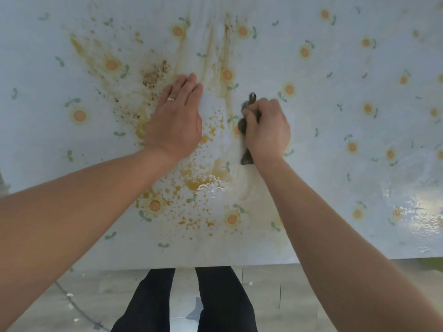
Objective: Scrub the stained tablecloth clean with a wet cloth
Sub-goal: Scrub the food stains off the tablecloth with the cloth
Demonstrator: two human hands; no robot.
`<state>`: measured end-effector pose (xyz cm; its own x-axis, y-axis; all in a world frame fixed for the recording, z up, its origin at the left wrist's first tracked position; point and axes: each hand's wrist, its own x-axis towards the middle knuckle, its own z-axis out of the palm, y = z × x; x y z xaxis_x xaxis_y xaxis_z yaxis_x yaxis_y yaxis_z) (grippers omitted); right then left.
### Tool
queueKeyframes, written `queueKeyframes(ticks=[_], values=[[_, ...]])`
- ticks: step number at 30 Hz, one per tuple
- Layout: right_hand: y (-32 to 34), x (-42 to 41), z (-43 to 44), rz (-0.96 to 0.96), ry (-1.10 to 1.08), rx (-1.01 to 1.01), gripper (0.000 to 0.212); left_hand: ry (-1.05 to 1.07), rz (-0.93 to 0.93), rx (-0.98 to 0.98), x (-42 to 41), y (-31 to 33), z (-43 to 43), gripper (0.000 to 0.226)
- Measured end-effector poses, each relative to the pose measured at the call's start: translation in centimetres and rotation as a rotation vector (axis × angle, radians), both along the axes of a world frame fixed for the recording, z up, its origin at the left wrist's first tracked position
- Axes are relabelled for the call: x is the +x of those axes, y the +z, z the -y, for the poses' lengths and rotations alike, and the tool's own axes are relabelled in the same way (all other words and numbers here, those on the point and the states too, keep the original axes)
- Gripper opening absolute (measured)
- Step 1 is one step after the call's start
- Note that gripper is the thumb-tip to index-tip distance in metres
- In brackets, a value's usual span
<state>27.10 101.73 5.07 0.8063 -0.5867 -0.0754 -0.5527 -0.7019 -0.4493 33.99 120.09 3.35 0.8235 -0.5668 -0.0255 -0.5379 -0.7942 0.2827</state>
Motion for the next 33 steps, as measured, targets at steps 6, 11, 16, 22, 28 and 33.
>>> queueKeyframes(ticks=[6,11,16,22,28,33], values=[[0.3,-6.9,-2.6,-0.031,-0.044,-0.003,0.015,-0.001,-0.011,-0.011,0.1,0.3,-0.1,0.058],[0.5,0.5,-0.3,0.000,0.011,-0.019,0.012,0.006,-0.005,-0.013,0.1,0.2,0.0,0.059],[0.3,1.7,-0.7,-0.009,0.053,-0.016,0.012,0.010,-0.004,-0.006,0.0,0.2,0.0,0.061],[0.4,-10.5,-4.0,0.006,0.356,-0.093,0.015,0.012,0.000,0.007,0.2,0.4,0.0,0.059],[0.7,-17.9,9.8,-0.117,-0.188,-0.228,0.027,0.012,0.016,-0.001,0.2,0.1,0.0,0.057],[-0.2,-18.4,3.7,-0.077,-0.472,-0.167,0.033,0.029,0.028,-0.008,0.1,0.0,0.3,0.057]])
